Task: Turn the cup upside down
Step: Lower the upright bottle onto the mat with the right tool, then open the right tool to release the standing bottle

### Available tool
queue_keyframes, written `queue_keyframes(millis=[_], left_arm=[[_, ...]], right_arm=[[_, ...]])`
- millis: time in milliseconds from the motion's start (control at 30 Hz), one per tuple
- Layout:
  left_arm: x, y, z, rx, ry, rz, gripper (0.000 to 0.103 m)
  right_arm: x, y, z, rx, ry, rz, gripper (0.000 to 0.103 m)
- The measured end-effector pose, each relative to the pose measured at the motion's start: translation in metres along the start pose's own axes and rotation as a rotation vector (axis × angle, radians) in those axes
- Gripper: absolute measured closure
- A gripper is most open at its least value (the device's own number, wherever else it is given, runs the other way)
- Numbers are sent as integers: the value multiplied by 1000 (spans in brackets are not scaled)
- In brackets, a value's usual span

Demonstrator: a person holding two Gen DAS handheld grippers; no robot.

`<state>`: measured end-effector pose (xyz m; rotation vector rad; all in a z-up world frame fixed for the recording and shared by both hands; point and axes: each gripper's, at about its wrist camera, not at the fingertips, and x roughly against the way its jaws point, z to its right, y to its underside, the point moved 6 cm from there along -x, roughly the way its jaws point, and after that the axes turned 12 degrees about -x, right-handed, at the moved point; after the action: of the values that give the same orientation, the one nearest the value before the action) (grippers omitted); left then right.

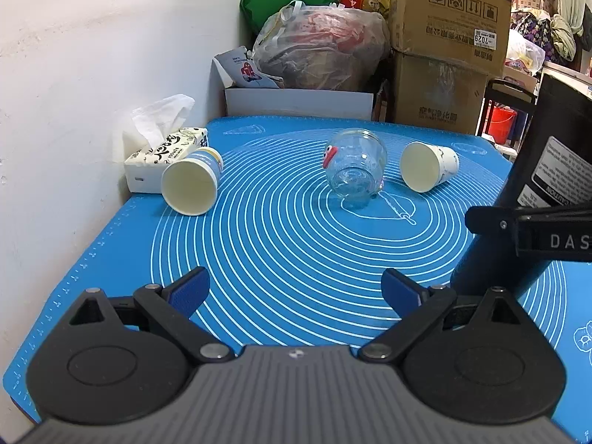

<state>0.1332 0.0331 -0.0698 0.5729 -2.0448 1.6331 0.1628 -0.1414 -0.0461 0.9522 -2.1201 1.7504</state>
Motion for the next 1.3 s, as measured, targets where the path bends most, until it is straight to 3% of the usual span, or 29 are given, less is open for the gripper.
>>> queue_keyframes(millis=[267,767,933,1300], left_arm=[[0,-1,4,-16,6,-3,5],[6,-2,11,-30,16,0,5],[15,-4,16,-32,22,13,5],[55,-4,37,-51,47,37,5]], right_arm=[[-5,0,-10,20,21,12,38],[11,-1,-7,-29,47,38,6],[31,5,-3,-49,27,42,0],[105,27,21,-110,80,75,0]])
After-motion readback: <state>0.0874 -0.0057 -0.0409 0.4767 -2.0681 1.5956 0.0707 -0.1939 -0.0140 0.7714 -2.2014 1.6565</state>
